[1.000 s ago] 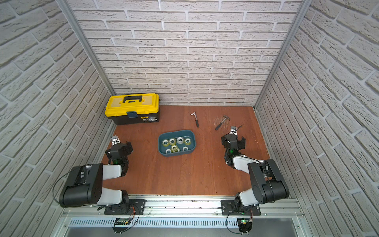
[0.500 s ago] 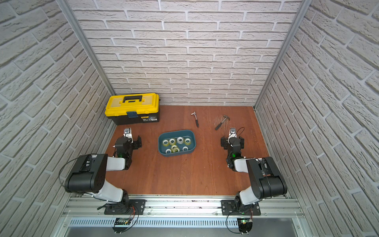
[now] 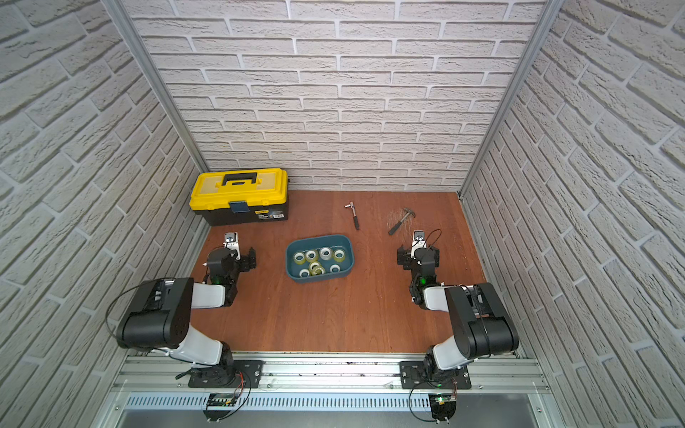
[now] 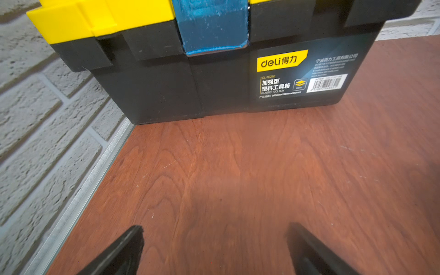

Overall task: Put the transparent tape into the storage box
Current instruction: Reset both arms

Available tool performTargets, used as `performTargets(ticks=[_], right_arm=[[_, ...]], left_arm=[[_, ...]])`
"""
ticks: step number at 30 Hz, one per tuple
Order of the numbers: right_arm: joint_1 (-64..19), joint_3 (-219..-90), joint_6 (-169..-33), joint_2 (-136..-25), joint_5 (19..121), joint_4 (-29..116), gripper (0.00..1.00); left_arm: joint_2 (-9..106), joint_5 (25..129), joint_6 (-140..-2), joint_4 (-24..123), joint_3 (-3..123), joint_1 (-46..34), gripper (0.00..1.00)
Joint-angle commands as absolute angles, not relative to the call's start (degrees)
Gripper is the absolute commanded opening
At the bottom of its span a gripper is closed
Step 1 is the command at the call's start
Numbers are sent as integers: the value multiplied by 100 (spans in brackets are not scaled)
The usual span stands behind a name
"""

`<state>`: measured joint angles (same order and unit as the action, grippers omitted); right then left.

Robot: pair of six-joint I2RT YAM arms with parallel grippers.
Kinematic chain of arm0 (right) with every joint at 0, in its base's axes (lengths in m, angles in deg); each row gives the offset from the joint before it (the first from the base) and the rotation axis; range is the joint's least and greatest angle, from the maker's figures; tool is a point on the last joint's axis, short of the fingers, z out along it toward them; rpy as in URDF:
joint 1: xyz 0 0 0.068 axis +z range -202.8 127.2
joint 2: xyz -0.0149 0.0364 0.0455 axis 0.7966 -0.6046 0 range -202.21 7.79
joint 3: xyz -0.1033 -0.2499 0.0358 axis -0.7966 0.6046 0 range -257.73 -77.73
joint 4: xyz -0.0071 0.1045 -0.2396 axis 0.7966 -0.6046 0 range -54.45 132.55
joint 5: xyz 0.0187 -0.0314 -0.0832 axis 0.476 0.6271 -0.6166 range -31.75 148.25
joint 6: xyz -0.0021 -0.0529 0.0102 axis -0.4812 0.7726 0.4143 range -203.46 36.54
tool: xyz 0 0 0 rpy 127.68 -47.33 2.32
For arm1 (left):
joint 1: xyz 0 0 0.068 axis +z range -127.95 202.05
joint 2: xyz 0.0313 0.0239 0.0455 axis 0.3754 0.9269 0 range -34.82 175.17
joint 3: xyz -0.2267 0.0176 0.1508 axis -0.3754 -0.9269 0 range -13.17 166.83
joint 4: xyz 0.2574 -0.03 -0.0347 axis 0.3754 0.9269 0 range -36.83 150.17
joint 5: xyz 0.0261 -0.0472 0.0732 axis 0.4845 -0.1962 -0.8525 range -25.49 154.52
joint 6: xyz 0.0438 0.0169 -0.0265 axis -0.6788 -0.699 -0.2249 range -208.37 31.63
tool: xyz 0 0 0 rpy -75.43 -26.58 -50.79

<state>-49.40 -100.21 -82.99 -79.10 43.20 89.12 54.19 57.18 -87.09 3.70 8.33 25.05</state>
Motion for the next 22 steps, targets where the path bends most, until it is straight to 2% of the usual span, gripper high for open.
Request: performTargets(ticks=[1, 22], right_arm=[[-4990, -9978, -8278, -7905, 4393, 9186, 99], [-4999, -9988, -8285, -7905, 4418, 9177, 99]], left_arm=[[5399, 5837, -8710, 308, 929, 2548, 98], [5399, 5845, -8699, 308, 916, 2559, 98]])
